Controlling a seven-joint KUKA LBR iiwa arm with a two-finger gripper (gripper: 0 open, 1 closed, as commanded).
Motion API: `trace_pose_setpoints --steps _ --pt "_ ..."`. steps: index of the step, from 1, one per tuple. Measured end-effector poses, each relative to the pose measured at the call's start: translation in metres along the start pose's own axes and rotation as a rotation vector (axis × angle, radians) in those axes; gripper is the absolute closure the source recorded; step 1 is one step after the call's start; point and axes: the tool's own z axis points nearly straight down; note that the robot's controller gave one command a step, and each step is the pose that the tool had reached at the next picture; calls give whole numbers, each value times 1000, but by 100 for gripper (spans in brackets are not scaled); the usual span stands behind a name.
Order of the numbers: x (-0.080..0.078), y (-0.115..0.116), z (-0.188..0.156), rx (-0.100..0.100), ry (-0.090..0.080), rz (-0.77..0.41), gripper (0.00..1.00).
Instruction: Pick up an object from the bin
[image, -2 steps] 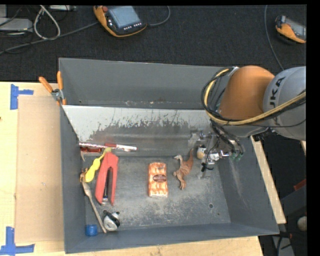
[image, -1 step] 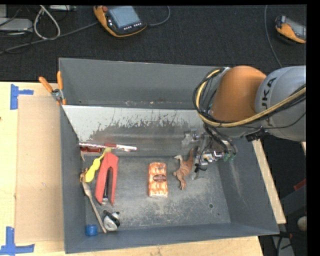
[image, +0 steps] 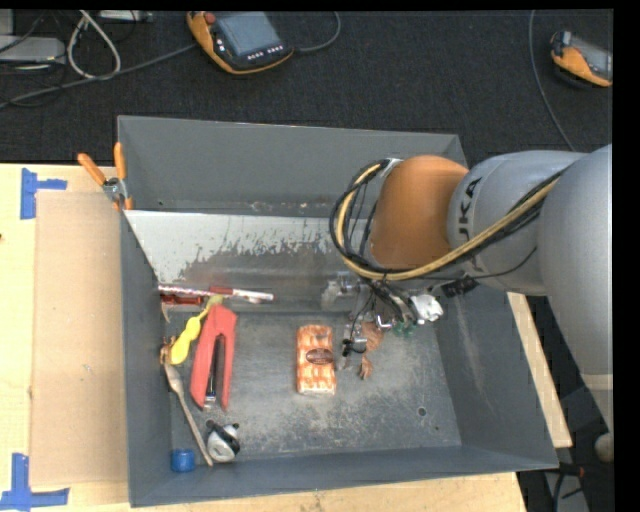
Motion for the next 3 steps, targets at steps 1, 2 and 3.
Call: trace_pose_setpoints --steps 1,2,3 --pt "2 -1 22 0 -3 -124 0" --pt "9 27 3 0 3 63 0" --pt "12 42 -6 -1 4 102 100"
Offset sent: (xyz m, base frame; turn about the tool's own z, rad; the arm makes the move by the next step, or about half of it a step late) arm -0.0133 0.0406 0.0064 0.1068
